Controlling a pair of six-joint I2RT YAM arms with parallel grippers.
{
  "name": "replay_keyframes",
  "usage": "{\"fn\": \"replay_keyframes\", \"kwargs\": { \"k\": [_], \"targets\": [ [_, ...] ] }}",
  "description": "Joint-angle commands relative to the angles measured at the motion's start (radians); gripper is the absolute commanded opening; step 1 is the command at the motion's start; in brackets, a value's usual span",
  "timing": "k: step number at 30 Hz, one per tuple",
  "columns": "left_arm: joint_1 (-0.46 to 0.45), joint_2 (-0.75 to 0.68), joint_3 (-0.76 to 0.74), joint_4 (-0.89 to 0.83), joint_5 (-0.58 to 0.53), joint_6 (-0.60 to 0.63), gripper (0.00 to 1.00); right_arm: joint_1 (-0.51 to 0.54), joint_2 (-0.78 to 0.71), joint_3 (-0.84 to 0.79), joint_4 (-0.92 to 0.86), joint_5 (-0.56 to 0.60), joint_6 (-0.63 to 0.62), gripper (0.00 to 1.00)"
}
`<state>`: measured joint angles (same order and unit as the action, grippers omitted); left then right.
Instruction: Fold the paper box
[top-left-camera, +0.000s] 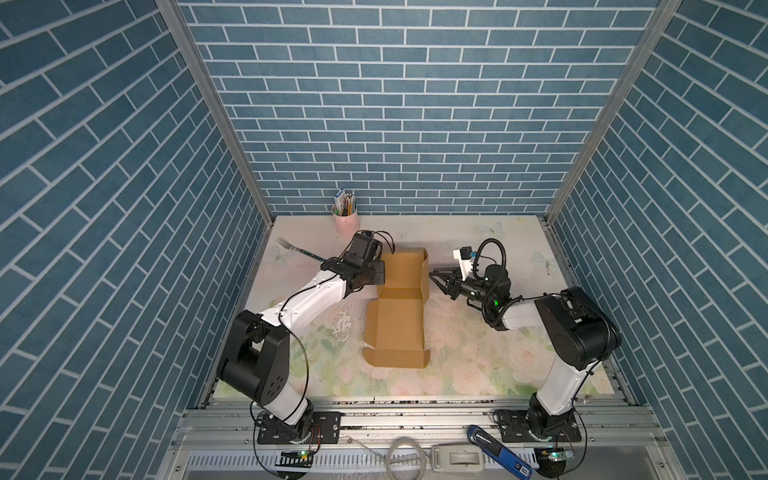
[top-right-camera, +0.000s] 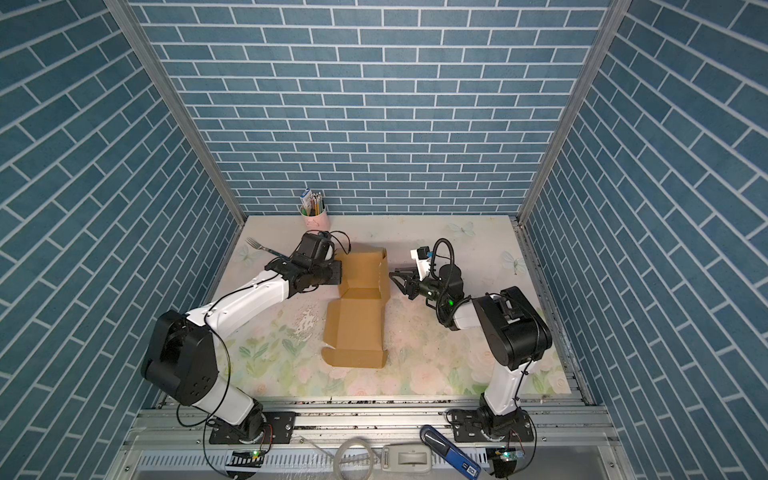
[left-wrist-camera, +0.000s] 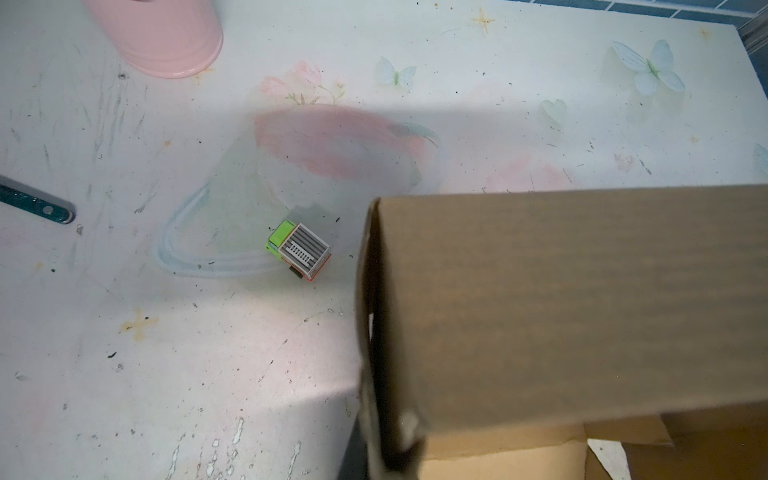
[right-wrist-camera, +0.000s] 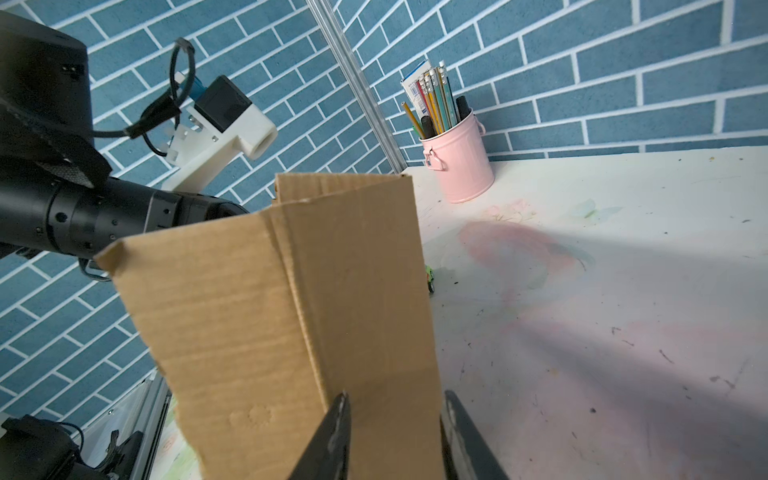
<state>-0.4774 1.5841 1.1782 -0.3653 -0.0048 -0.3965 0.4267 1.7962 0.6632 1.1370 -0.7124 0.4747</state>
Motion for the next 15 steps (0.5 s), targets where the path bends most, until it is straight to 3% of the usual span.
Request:
{"fn": "replay_keyframes", "kwargs": {
  "k": [1, 15],
  "targets": [
    [0.000, 0.017, 0.033, 0.000, 0.016, -0.004, 0.06, 0.021, 0.011, 0.029, 0.024, -0.038, 0.007, 0.37],
    [0.000, 0.024, 0.035, 0.002, 0.026, -0.006, 0.06, 0.048, -0.008, 0.009, 0.041, -0.059, 0.005, 0.40]
  ]
}}
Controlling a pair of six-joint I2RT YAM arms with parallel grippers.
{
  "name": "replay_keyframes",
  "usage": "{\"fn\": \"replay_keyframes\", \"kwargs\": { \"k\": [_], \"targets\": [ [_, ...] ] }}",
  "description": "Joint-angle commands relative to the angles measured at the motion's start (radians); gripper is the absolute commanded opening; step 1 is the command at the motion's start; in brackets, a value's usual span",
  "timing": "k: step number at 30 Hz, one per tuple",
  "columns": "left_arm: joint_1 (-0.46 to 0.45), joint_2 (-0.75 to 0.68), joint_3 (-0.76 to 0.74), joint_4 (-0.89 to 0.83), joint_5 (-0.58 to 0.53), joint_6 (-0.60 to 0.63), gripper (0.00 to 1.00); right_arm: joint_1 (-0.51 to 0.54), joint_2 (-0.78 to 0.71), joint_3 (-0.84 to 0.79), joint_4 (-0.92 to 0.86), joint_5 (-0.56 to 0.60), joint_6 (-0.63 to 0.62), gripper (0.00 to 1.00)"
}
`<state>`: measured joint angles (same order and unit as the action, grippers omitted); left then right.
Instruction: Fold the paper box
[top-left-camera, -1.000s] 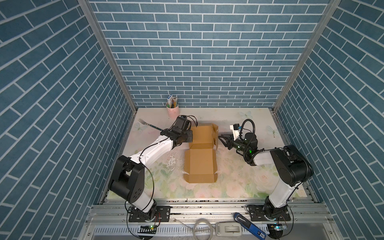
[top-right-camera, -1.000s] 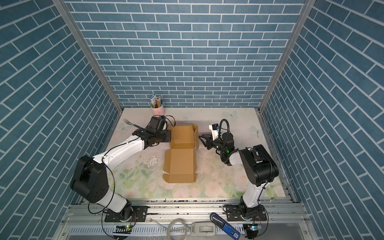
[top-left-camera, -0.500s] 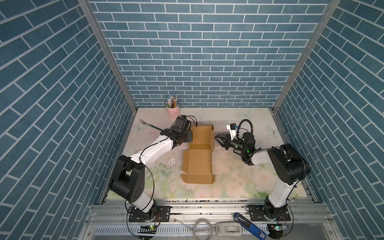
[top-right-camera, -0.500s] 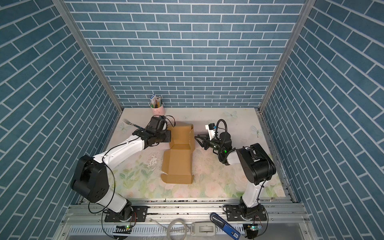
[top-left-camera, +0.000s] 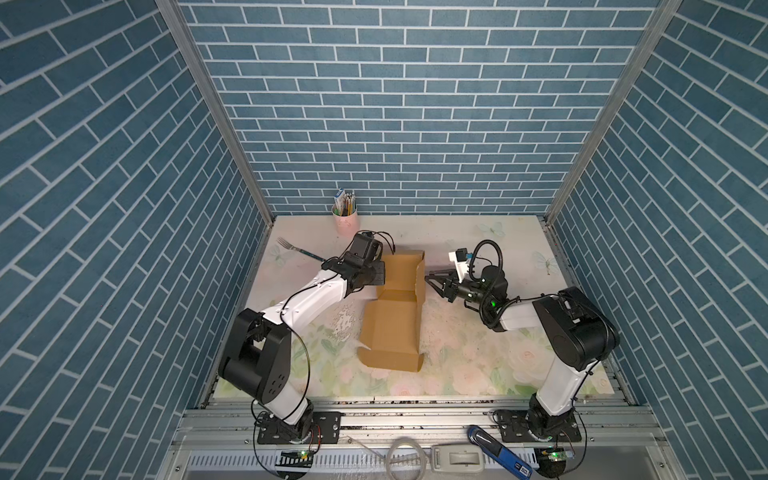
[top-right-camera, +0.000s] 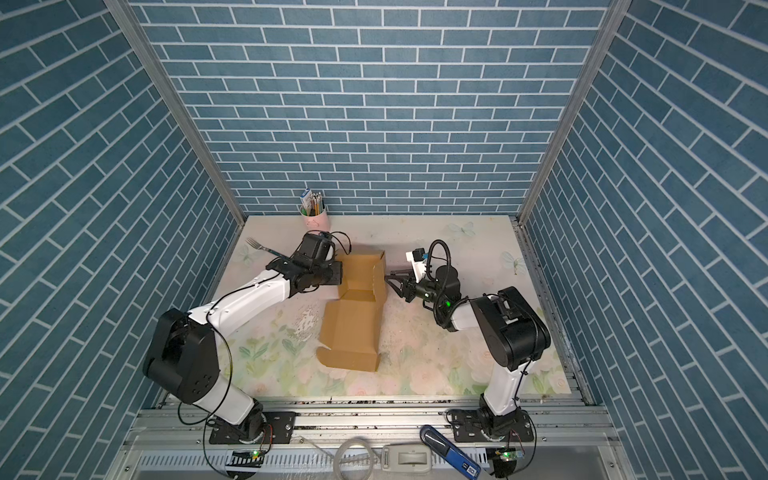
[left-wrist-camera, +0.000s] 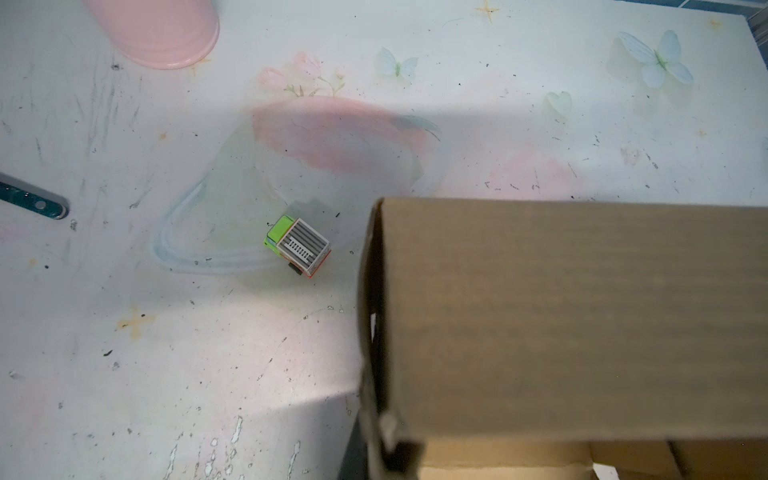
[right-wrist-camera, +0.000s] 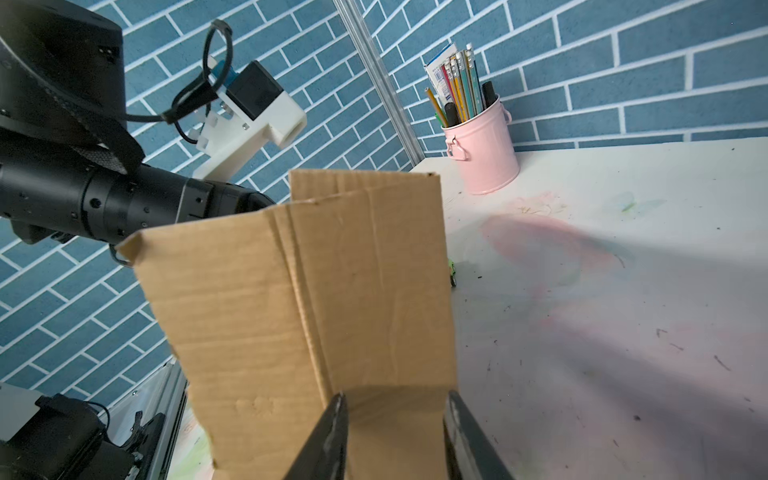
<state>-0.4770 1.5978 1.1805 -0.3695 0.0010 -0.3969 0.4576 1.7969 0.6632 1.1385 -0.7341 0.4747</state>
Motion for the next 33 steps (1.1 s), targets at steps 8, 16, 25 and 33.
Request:
{"fn": "replay_keyframes", "kwargs": {
  "k": [8, 16, 25, 33],
  "targets": [
    [0.000, 0.015, 0.036, 0.007, 0.021, -0.004, 0.06, 0.024, -0.058, 0.003, -0.031, -0.030, -0.030, 0.46],
    [0.000, 0.017, 0.036, 0.006, 0.021, -0.004, 0.06, 0.049, -0.097, -0.012, -0.097, -0.009, -0.047, 0.51],
    [-0.004, 0.003, 0.034, 0.010, 0.031, -0.004, 0.06, 0.062, -0.120, 0.009, -0.215, 0.086, -0.117, 0.53],
    [-0.029, -0.009, 0.036, 0.004, 0.025, 0.009, 0.06, 0.104, -0.152, 0.043, -0.332, 0.243, -0.179, 0.55]
  ]
}}
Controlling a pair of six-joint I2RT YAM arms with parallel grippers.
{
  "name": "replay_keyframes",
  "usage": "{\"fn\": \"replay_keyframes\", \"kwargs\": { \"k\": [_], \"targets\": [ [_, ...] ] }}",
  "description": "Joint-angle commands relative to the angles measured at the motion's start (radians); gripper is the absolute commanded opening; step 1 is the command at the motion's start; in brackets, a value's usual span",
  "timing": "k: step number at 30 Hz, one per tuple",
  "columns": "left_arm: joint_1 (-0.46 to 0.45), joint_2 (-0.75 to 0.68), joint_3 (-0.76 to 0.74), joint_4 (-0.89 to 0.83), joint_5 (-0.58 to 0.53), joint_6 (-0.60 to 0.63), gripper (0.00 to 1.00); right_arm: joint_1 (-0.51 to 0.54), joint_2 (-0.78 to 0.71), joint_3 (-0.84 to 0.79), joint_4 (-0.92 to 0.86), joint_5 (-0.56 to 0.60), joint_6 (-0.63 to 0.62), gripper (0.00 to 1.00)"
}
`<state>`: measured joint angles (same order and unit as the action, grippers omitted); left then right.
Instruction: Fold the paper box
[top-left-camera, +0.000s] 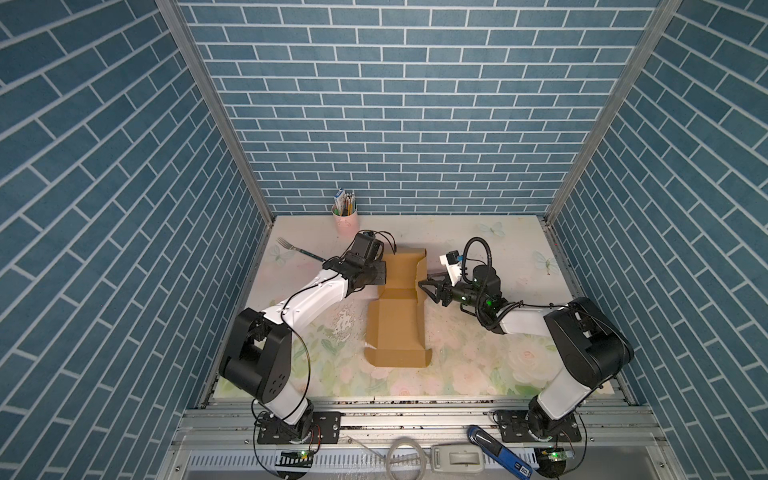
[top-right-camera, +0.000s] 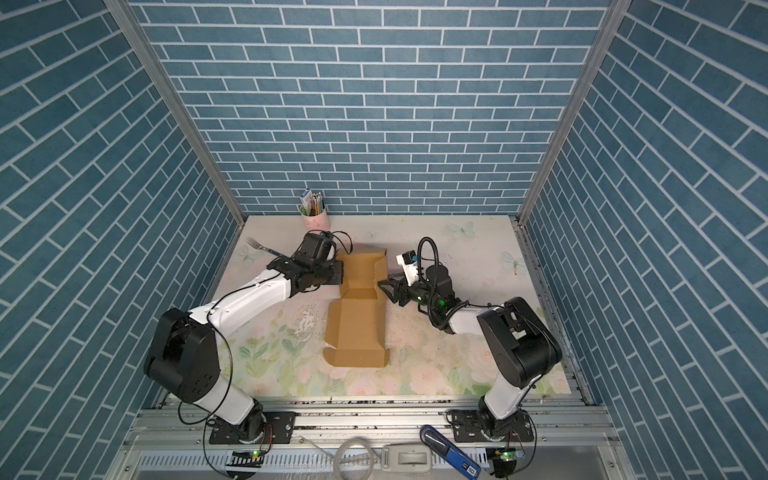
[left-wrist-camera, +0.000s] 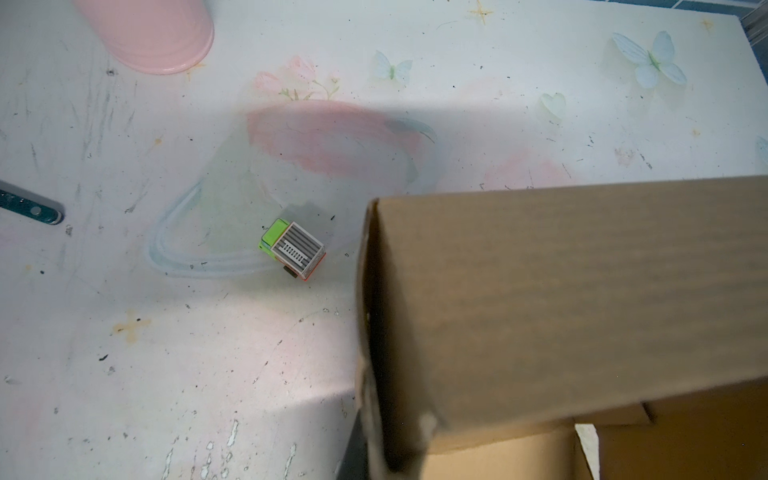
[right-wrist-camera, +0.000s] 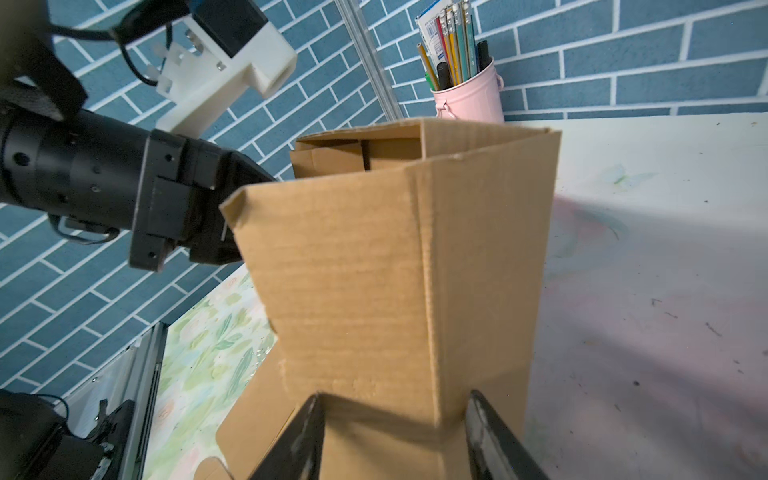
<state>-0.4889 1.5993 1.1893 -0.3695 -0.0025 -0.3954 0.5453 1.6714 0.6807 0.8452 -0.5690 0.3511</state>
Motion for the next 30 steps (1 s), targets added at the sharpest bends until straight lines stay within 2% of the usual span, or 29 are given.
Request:
{"fn": "replay_keyframes", "kwargs": {
  "k": [1, 10, 17, 25, 30],
  "targets": [
    [-0.020, -0.010, 0.028, 0.004, 0.029, 0.010, 0.06, 0.018, -0.028, 0.028, -0.048, 0.105, -0.058, 0.55],
    [-0.040, -0.009, 0.037, -0.008, 0.038, 0.020, 0.06, 0.028, -0.036, 0.074, -0.098, 0.213, -0.036, 0.54],
    [-0.043, 0.015, 0.079, -0.051, 0.071, 0.035, 0.06, 0.028, -0.051, 0.121, -0.202, 0.293, -0.003, 0.51],
    [-0.044, 0.008, 0.095, -0.075, 0.081, 0.041, 0.06, 0.050, -0.070, 0.121, -0.236, 0.406, -0.026, 0.38],
    [-0.043, -0.003, 0.098, -0.081, 0.086, 0.037, 0.06, 0.100, -0.111, 0.123, -0.275, 0.590, -0.070, 0.29]
  ]
}}
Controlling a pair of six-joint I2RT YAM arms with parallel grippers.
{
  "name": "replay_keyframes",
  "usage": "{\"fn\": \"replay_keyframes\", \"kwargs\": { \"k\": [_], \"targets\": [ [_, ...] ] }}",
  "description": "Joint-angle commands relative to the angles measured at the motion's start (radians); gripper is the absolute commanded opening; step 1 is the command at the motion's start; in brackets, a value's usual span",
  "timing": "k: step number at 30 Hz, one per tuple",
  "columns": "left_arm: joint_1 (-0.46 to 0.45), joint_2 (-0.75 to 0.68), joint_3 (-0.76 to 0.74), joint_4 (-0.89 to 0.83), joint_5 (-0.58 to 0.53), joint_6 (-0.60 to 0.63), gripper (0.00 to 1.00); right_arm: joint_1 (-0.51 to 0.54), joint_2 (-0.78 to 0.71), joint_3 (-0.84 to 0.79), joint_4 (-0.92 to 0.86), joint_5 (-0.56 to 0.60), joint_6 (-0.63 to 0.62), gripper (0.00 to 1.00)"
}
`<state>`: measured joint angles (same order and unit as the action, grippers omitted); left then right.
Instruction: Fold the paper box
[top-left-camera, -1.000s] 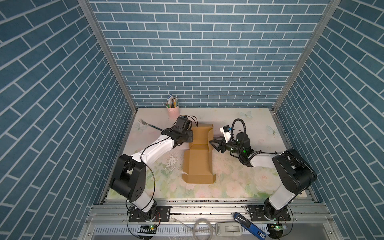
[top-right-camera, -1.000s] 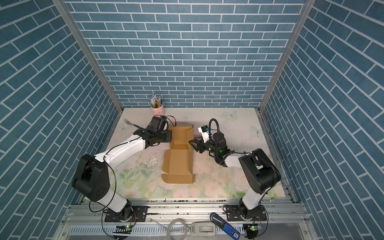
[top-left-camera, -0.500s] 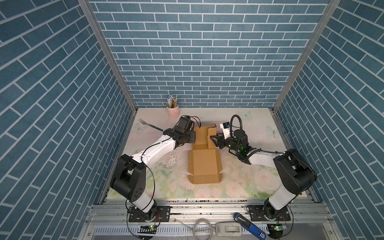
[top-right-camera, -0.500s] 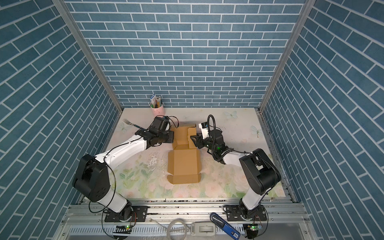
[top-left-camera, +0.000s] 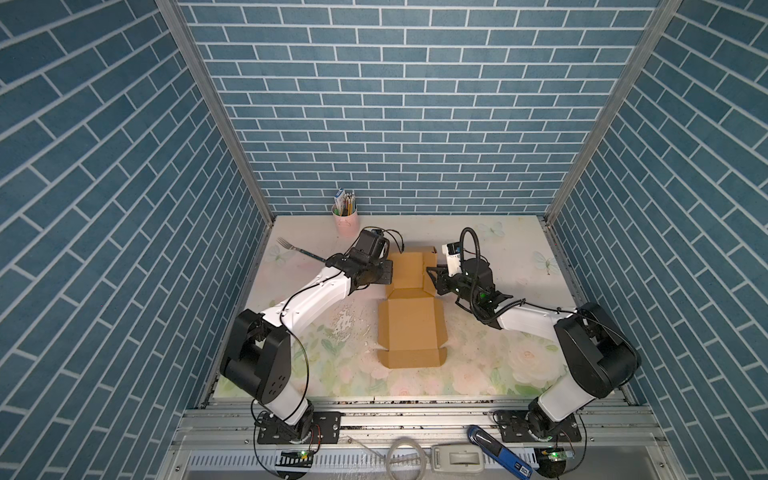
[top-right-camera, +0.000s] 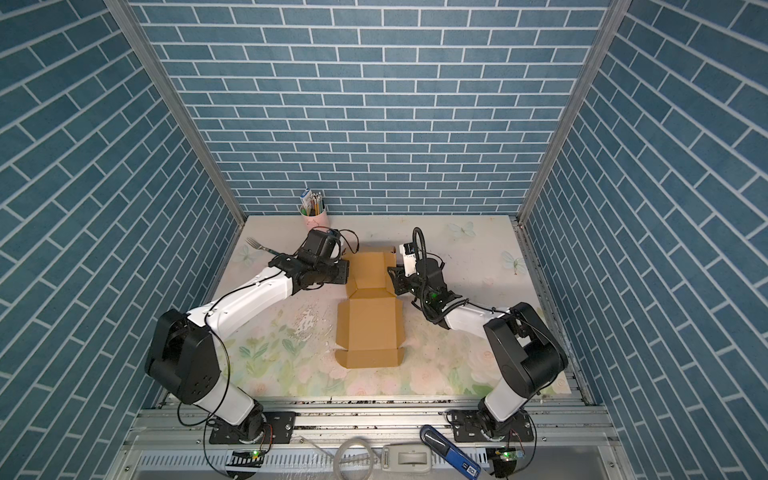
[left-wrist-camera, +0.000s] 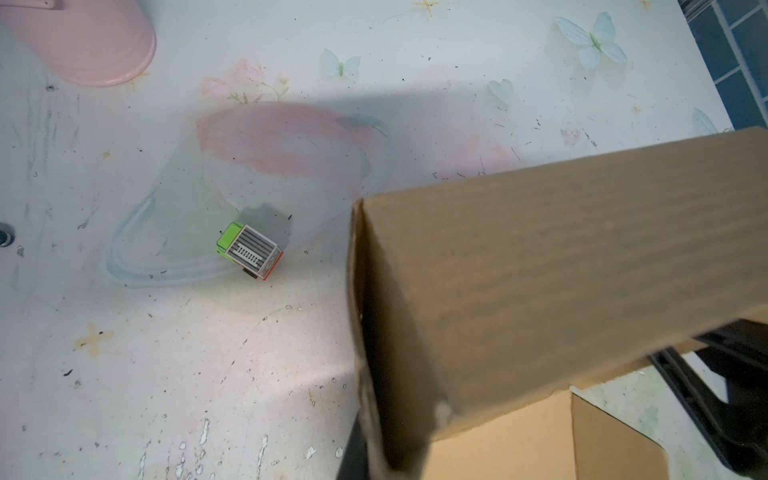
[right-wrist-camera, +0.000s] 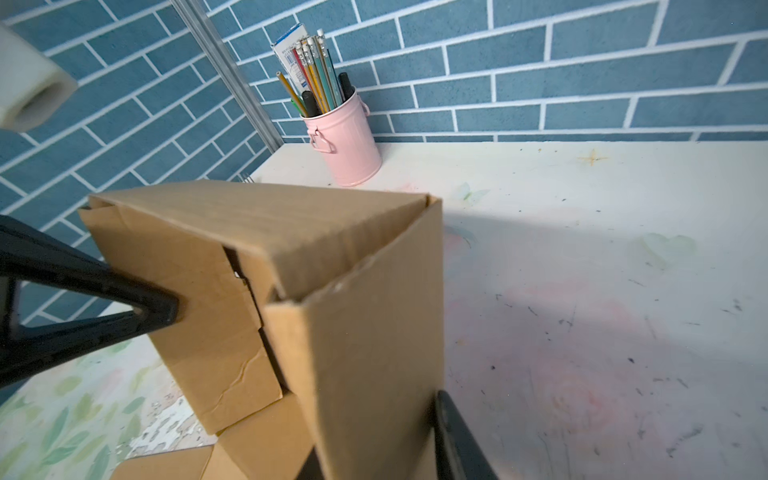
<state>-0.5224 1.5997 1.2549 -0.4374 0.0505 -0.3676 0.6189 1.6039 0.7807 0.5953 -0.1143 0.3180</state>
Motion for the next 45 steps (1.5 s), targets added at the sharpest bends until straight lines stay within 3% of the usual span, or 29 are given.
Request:
{"fn": "replay_keyframes", "kwargs": {
  "k": [1, 6, 16, 30, 39, 41, 45],
  "targets": [
    [-0.011, -0.010, 0.031, -0.014, 0.027, 0.010, 0.06, 0.038, -0.047, 0.022, -0.027, 0.170, -0.041, 0.28],
    [-0.010, -0.026, 0.019, -0.009, 0.025, -0.007, 0.07, 0.088, -0.048, 0.026, -0.054, 0.352, -0.047, 0.23],
    [-0.013, -0.046, 0.005, 0.003, 0.047, -0.031, 0.07, 0.212, 0.023, 0.124, -0.213, 0.780, -0.036, 0.03],
    [-0.011, -0.058, 0.006, 0.000, 0.032, -0.024, 0.07, 0.332, 0.226, 0.305, -0.239, 1.140, -0.096, 0.00],
    [-0.012, -0.047, 0.009, -0.001, 0.034, -0.021, 0.07, 0.348, 0.260, 0.295, -0.077, 1.229, -0.237, 0.00],
    [-0.011, -0.044, 0.008, -0.001, 0.035, -0.021, 0.07, 0.348, 0.232, 0.274, -0.075, 1.190, -0.234, 0.03],
    [-0.010, -0.038, 0.010, -0.004, 0.029, -0.018, 0.07, 0.342, 0.124, 0.173, -0.044, 1.031, -0.191, 0.19]
  ]
}}
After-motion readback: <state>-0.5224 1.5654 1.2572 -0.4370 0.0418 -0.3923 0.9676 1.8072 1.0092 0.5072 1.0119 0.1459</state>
